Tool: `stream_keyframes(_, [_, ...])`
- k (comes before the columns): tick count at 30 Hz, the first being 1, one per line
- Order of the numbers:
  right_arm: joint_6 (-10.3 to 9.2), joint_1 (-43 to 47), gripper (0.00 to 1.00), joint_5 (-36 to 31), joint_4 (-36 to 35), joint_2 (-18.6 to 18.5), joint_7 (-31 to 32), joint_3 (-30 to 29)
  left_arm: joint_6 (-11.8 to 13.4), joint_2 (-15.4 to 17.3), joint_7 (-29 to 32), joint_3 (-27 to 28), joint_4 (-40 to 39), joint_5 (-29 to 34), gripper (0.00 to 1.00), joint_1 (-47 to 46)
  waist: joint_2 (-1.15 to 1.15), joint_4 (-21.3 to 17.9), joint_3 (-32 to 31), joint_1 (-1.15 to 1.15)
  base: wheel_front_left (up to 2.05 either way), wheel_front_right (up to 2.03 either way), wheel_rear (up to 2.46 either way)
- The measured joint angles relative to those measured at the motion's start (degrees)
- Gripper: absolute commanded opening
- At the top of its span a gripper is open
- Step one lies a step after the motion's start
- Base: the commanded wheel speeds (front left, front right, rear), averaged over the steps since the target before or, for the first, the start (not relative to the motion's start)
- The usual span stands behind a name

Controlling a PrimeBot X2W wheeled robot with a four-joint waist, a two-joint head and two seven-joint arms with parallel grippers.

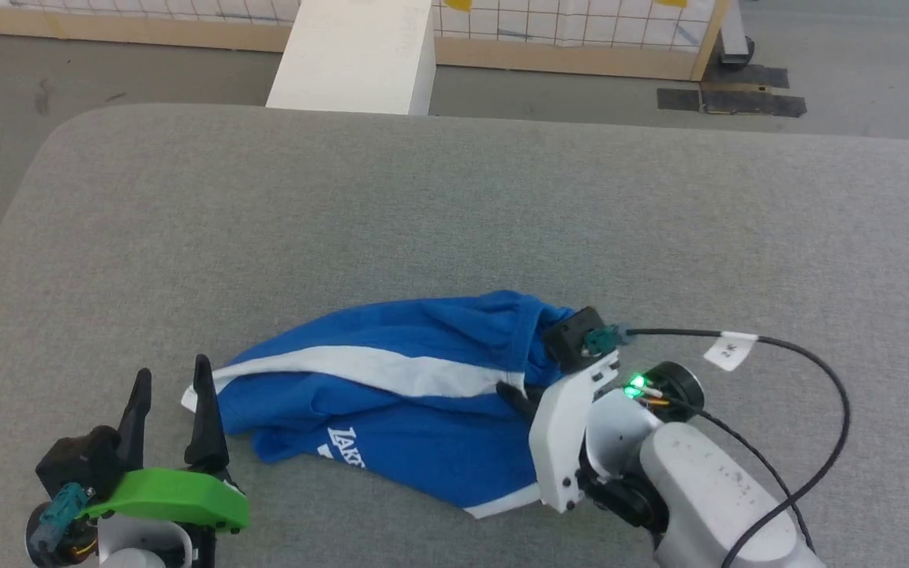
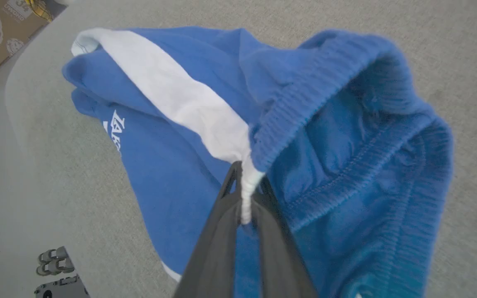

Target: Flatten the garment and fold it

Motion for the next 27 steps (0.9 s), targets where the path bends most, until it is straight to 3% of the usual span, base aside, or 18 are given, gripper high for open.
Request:
stream_keyframes(3, [0.0,-0.1,0.0,1.8,-0.9,0.0,-2.2,-2.5,-0.6,-0.4,0.0,0.1,0.0,0.3,1.0,0.0,0.0,-0.7,-0.4,0.0,0.0,0.0,0.0])
stream_keyframes(6, [0.0,-0.1,0.0,2.5,-2.1,0.1,-4.6,-8.6,-0.8,-1.0,0.0,0.3,0.0,0.3,1.0,0.0,0.0,-1.5,-0.9,0.0,0.0,0.0,0.0])
stream_keyframes(15, [0.0,6.5,0.0,-4.5,-4.6,0.0,-5.6,-38.7,-1.6,-1.8,0.0,0.1,-0.2,1.6,1.0,0.0,0.0,-3.6,-2.2,0.0,0.0,0.0,0.0])
stream_keyframes(20, [0.0,11.7,0.0,-6.8,-0.9,-0.2,-2.3,-48.2,-2.1,-1.9,0.0,0.0,0.6,1.6,1.0,0.1,0.0,-3.9,-2.3,0.0,0.0,0.0,0.0])
stream_keyframes(21, [-0.01,12.3,0.12,-6.7,-0.1,-0.2,-2.3,-48.4,-2.1,-1.9,0.0,0.1,0.7,1.6,1.0,0.1,0.0,-3.9,-2.3,0.0,0.0,0.0,0.0])
stream_keyframes(23, [0.0,12.4,1.0,-5.2,0.3,-0.1,-4.1,-48.2,-2.1,-1.9,0.0,0.1,0.8,1.6,1.0,0.1,0.0,-4.1,-2.5,0.0,0.0,0.0,0.0])
stream_keyframes(27, [0.0,12.7,1.0,-2.8,-0.4,0.0,-9.9,-47.5,-2.4,-1.9,0.0,-0.1,1.3,1.6,1.0,0.2,0.0,-4.4,-3.2,0.0,0.0,0.0,0.0])
